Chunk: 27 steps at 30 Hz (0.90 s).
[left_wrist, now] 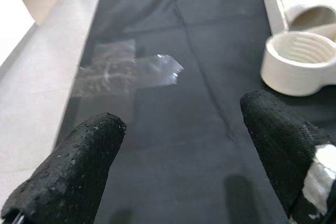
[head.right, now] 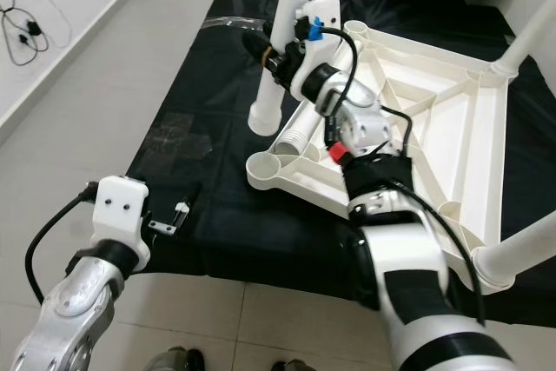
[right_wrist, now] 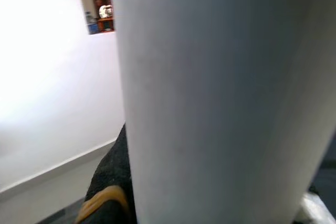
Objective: Building children table
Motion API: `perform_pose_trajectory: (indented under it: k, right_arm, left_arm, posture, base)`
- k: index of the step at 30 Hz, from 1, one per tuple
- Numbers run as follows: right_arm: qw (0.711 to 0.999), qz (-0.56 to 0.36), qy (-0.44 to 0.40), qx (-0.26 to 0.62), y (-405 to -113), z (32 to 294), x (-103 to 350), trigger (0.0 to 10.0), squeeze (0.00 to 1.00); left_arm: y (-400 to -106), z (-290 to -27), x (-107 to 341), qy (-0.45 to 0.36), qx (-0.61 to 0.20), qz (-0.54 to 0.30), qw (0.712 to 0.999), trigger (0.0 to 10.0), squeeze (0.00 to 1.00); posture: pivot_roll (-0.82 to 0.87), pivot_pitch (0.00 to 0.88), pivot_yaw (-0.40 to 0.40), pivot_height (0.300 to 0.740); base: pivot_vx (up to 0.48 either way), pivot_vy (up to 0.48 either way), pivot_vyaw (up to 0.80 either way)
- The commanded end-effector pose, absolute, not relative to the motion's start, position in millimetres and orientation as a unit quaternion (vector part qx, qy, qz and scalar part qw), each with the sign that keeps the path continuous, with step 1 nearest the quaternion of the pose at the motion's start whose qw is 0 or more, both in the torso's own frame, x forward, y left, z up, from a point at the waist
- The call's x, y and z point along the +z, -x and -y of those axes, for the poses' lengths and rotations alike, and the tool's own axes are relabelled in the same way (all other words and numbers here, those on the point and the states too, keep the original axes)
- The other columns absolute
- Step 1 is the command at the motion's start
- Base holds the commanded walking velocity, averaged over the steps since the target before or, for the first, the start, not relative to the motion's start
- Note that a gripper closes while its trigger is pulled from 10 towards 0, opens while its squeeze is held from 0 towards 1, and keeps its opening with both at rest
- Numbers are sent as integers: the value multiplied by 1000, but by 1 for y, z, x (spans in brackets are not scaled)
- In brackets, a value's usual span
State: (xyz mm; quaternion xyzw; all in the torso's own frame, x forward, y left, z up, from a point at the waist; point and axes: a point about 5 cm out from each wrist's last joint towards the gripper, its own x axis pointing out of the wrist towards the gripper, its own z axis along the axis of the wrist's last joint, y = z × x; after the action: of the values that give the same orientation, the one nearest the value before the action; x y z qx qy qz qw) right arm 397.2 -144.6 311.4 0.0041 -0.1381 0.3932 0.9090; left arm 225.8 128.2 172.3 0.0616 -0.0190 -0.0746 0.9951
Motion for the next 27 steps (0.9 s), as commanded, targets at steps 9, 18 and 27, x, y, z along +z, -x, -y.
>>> perform_pose_trajectory:
  k: [9, 18, 27]
  right_arm:
    - [819, 141, 36, 555, -380, 149, 324, 10000, 0]
    - [802, 103, 76, 584, -383, 140, 311, 10000, 0]
    - [773, 104, 74, 621, -378, 136, 313, 10000, 0]
  left_arm:
    - [-216, -120, 169, -54, -102, -1, 993, 10000, 0]
    - [-202, -114, 171, -46, -114, -13, 992, 10000, 0]
    - [-201, -111, 170, -48, -117, -16, 992, 10000, 0]
  posture:
    - [149, 272, -37, 740]
    - [163, 309, -28, 740]
    - [161, 317, -26, 740]
  base:
    - [0, 0, 0]
    - [0, 0, 0]
    - [0, 0, 0]
